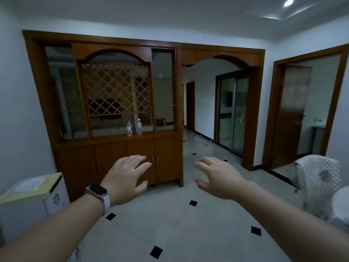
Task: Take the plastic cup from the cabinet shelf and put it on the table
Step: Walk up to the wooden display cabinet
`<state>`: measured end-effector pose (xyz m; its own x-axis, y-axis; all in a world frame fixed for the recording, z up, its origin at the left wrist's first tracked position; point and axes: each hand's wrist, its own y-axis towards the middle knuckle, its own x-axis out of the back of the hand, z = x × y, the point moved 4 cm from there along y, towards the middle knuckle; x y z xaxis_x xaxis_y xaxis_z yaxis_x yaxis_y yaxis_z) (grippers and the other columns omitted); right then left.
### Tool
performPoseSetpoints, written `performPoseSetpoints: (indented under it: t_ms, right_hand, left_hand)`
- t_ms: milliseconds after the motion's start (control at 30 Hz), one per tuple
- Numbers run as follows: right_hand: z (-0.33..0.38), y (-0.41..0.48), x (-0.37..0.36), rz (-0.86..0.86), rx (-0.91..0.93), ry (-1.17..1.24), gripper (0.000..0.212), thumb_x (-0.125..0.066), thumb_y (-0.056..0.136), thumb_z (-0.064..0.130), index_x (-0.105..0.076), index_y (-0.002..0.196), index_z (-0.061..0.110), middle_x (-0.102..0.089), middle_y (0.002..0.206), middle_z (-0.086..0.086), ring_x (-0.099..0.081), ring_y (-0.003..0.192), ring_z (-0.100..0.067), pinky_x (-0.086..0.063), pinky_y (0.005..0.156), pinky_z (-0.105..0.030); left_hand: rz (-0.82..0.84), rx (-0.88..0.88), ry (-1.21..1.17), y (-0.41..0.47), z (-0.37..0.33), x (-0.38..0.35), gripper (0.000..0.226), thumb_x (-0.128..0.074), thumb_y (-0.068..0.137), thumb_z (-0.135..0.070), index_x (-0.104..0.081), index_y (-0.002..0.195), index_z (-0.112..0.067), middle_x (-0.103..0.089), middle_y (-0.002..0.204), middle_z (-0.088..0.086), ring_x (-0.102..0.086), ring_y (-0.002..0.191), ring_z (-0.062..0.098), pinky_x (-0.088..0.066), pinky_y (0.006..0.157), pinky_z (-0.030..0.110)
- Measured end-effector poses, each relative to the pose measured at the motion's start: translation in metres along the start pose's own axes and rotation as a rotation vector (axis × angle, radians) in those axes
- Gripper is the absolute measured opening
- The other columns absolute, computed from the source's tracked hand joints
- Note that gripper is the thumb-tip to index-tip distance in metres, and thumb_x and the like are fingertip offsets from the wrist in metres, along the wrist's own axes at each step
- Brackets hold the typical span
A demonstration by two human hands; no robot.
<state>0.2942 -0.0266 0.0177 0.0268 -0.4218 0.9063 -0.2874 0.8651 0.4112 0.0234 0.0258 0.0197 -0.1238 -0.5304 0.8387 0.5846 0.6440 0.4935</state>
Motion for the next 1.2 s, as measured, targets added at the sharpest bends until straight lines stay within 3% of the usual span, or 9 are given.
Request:
performPoseSetpoints:
  t_ms: [233, 467, 667, 833, 1000, 1200]
  right_hand:
    - [-0.014, 0.008, -0.014, -0.027, 0.041, 0.013, 0.059, -0.035, 0.087, 0.06, -0.046, 0.134, 0.027, -0.054, 0.131, 0.0, -0.049, 0.118, -0.02, -0.046, 0.095, -0.036]
    - [-0.024, 0.049, -0.047, -0.027, 0.036, 0.03, 0.053, -0.043, 0.089, 0.055, -0.048, 0.133, 0.025, -0.055, 0.13, 0.0, -0.049, 0.116, -0.021, -0.048, 0.092, -0.036]
    - [-0.031, 0.115, -0.095, -0.011, 0.052, 0.002, 0.051, -0.042, 0.088, 0.055, -0.052, 0.128, 0.025, -0.057, 0.125, 0.001, -0.051, 0.113, -0.02, -0.048, 0.09, -0.035]
    - [-0.034, 0.186, -0.144, 0.045, 0.026, -0.006, 0.056, -0.037, 0.088, 0.061, -0.049, 0.132, 0.028, -0.052, 0.136, 0.002, -0.045, 0.125, -0.02, -0.043, 0.099, -0.036]
    - [-0.048, 0.264, -0.16, 0.052, -0.021, -0.031, 0.067, -0.026, 0.084, 0.068, -0.047, 0.135, 0.029, -0.052, 0.139, 0.0, -0.044, 0.128, -0.021, -0.04, 0.102, -0.038]
    - [-0.072, 0.33, -0.188, 0.062, -0.043, -0.037, 0.067, -0.028, 0.085, 0.068, -0.044, 0.137, 0.029, -0.051, 0.139, 0.002, -0.044, 0.127, -0.018, -0.041, 0.101, -0.035]
  left_hand:
    - [-0.041, 0.039, -0.017, 0.01, -0.006, -0.011, 0.055, -0.056, 0.087, -0.045, -0.05, 0.136, -0.022, -0.049, 0.144, 0.007, -0.04, 0.135, 0.028, -0.031, 0.107, 0.046]
    - [-0.051, 0.094, -0.067, 0.026, 0.012, -0.048, 0.053, -0.053, 0.086, -0.046, -0.052, 0.135, -0.024, -0.049, 0.144, 0.005, -0.038, 0.137, 0.027, -0.03, 0.107, 0.047]
    - [-0.038, 0.094, -0.076, 0.064, 0.063, -0.102, 0.06, -0.048, 0.087, -0.051, -0.044, 0.141, -0.026, -0.044, 0.148, 0.004, -0.035, 0.139, 0.026, -0.026, 0.109, 0.043]
    - [-0.03, 0.126, -0.166, 0.104, 0.122, -0.162, 0.061, -0.049, 0.088, -0.055, -0.04, 0.142, -0.029, -0.042, 0.15, -0.001, -0.031, 0.14, 0.022, -0.023, 0.109, 0.04]
    - [-0.06, 0.126, -0.189, 0.163, 0.191, -0.194, 0.059, -0.05, 0.088, -0.054, -0.042, 0.141, -0.029, -0.044, 0.148, -0.001, -0.033, 0.139, 0.022, -0.028, 0.109, 0.044]
    - [-0.071, 0.187, -0.284, 0.212, 0.238, -0.234, 0.055, -0.054, 0.089, -0.048, -0.047, 0.138, -0.025, -0.046, 0.146, 0.001, -0.038, 0.136, 0.022, -0.033, 0.106, 0.044]
